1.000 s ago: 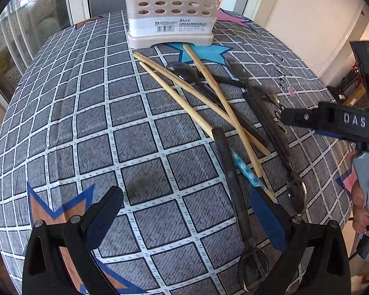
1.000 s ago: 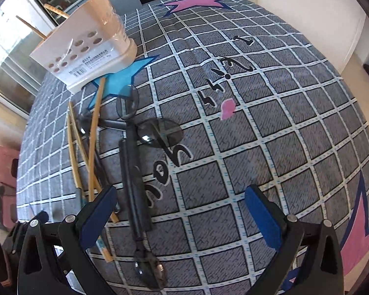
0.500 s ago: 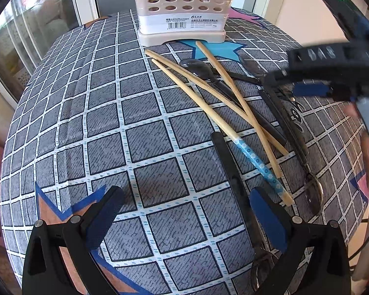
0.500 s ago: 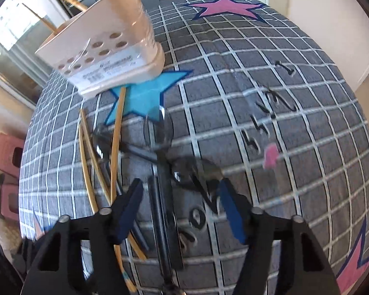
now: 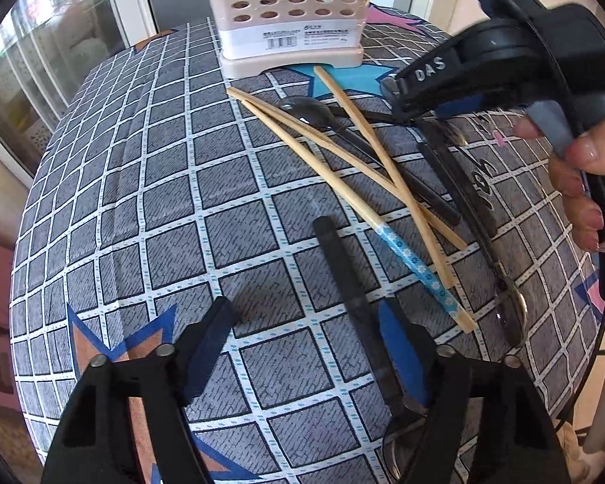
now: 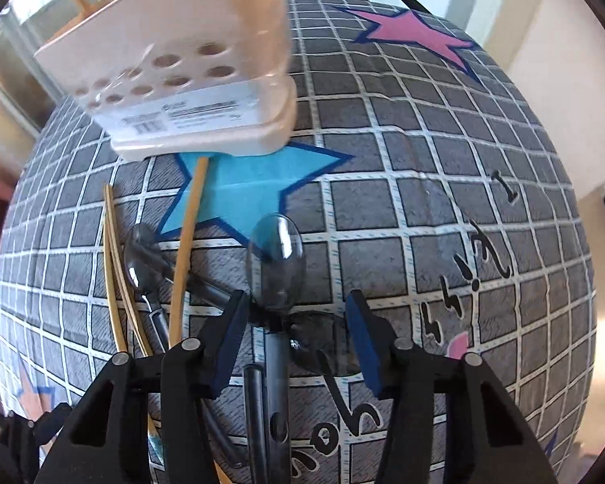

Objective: Organize utensils
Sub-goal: 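Grasp the black spoon handle with the right gripper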

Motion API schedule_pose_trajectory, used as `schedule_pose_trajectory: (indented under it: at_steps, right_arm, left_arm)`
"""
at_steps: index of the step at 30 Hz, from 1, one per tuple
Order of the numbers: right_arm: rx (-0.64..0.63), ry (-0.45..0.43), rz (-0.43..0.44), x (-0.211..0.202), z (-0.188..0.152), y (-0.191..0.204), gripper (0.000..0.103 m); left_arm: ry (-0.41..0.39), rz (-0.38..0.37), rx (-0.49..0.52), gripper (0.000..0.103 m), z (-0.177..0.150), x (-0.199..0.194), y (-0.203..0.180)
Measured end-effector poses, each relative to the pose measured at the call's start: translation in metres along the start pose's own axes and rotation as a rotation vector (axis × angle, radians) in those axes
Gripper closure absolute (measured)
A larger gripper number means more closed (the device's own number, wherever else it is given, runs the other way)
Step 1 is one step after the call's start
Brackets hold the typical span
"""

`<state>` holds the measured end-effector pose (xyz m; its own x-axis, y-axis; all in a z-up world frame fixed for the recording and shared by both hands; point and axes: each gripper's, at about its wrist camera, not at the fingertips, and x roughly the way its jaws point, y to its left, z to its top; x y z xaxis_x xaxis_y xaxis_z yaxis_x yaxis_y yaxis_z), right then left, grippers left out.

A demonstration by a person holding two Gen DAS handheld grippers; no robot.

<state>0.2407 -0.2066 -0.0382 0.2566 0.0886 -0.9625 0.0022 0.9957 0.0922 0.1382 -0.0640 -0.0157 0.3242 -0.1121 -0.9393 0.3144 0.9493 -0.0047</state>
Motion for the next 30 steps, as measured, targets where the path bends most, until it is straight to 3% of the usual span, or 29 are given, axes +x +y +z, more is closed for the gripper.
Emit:
schedule_pose_trajectory:
  at_steps: [1, 3, 6, 9, 14, 20, 24, 25, 27, 28, 29, 30]
  right_arm:
    - [0.003, 0.001, 0.012, 0.0, 0.0, 0.001, 0.065]
    - [0.027, 0.001, 0.046, -0.002, -0.002, -0.001, 0.092]
    - [0.085, -0.009, 0.126, -0.006, -0.007, -0.011, 0.098]
    - [0.169, -0.007, 0.231, -0.009, -0.018, -0.03, 0.099]
    - [0.262, -0.031, 0.332, -0.018, -0.036, -0.056, 0.099]
    - [0.288, -0.076, 0.395, -0.035, -0.051, -0.067, 0.099]
    - [0.289, -0.089, 0.425, -0.045, -0.056, -0.063, 0.099]
    - [0.29, -0.092, 0.43, -0.046, -0.058, -0.064, 0.099]
    - [0.291, -0.102, 0.444, -0.05, -0.062, -0.064, 0.099]
    - [0.291, -0.106, 0.447, -0.052, -0.064, -0.063, 0.099]
    - [0.291, -0.11, 0.452, -0.054, -0.066, -0.063, 0.099]
    - [0.29, -0.112, 0.455, -0.055, -0.067, -0.062, 0.099]
  left_arm:
    - [0.002, -0.002, 0.002, 0.009, 0.0, -0.001, 0.0]
    - [0.008, -0.006, 0.002, 0.009, -0.001, -0.001, 0.001]
    - [0.015, -0.021, -0.011, 0.009, -0.001, -0.002, 0.006]
    - [0.031, -0.044, -0.033, 0.009, 0.0, -0.003, 0.01]
    - [0.082, -0.08, -0.064, 0.009, 0.005, -0.002, 0.014]
    - [0.166, -0.096, -0.114, 0.009, 0.014, 0.0, 0.014]
    - [0.219, -0.046, -0.087, 0.009, 0.017, 0.003, 0.001]
    - [0.229, -0.03, -0.069, 0.012, 0.018, 0.004, -0.004]
    - [0.222, -0.003, -0.023, 0.028, 0.021, 0.004, -0.016]
    - [0.219, -0.014, -0.011, 0.049, 0.022, 0.003, -0.018]
    - [0.215, -0.03, 0.001, 0.059, 0.024, 0.003, -0.021]
    - [0.213, -0.054, -0.003, 0.06, 0.025, 0.002, -0.021]
